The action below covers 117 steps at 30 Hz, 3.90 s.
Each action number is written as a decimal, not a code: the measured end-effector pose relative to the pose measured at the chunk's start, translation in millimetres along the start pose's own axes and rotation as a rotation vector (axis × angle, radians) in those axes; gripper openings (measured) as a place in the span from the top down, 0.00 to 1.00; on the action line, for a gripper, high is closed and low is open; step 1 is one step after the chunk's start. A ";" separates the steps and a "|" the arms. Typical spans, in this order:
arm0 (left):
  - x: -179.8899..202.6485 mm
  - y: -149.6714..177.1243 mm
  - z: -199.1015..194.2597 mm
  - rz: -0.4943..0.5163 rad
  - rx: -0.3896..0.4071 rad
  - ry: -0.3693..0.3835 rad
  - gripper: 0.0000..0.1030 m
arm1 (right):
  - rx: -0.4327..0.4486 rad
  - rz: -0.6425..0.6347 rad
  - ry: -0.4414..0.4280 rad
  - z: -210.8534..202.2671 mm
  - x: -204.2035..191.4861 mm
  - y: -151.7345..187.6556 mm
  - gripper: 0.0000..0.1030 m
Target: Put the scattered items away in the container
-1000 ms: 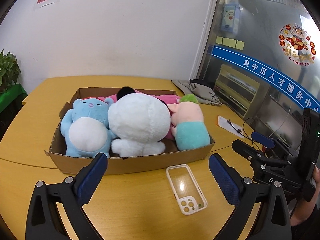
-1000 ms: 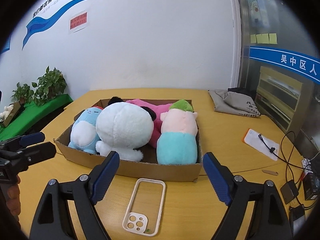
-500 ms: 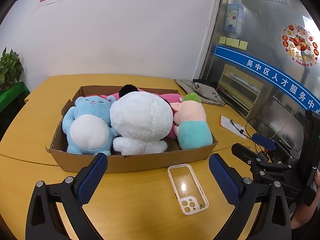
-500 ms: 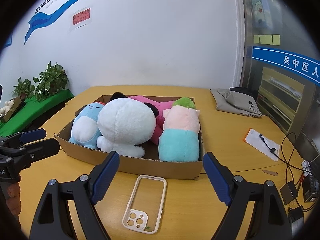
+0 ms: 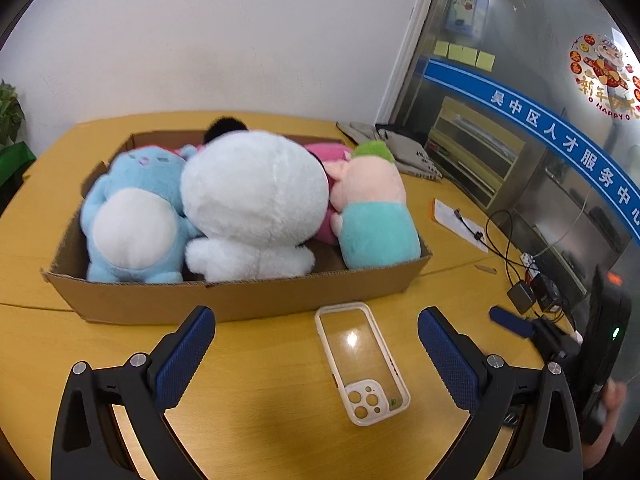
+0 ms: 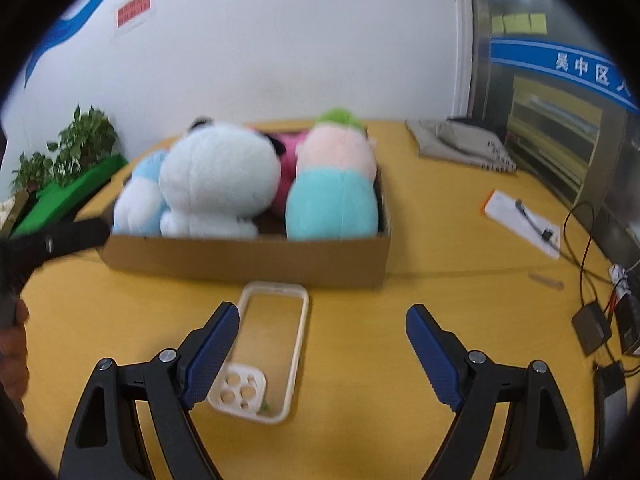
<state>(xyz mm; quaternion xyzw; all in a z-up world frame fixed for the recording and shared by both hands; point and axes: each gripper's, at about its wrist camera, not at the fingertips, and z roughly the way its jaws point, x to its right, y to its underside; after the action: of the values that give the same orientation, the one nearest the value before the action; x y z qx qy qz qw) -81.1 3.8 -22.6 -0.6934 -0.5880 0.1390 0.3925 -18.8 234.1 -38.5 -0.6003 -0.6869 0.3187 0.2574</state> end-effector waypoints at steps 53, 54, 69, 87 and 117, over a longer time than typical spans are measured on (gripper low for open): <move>-23.4 -215.5 68.0 0.077 0.044 -0.035 0.91 | 0.195 -0.166 -0.141 17.2 -72.7 -156.4 0.92; -26.2 -222.6 80.7 0.073 0.028 -0.037 0.91 | 0.182 -0.158 -0.146 28.3 -71.0 -165.5 0.92; -48.7 -217.0 194.5 0.055 -0.213 -0.092 0.80 | -0.023 -0.116 -0.138 131.3 -57.9 -180.2 0.86; -23.0 -77.8 -38.3 0.045 0.149 -0.280 0.05 | 0.125 -0.001 -0.163 -20.9 -41.8 -98.6 0.24; 11.8 10.3 -106.9 0.007 0.247 -0.298 0.00 | 0.149 -0.069 -0.105 -63.7 -71.7 -51.5 0.22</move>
<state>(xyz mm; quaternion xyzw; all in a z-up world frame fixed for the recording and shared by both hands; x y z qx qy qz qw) -0.7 -26.0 43.1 -0.6139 -0.6156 0.3127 0.3826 4.6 167.5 44.4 -0.5379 -0.6942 0.3908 0.2758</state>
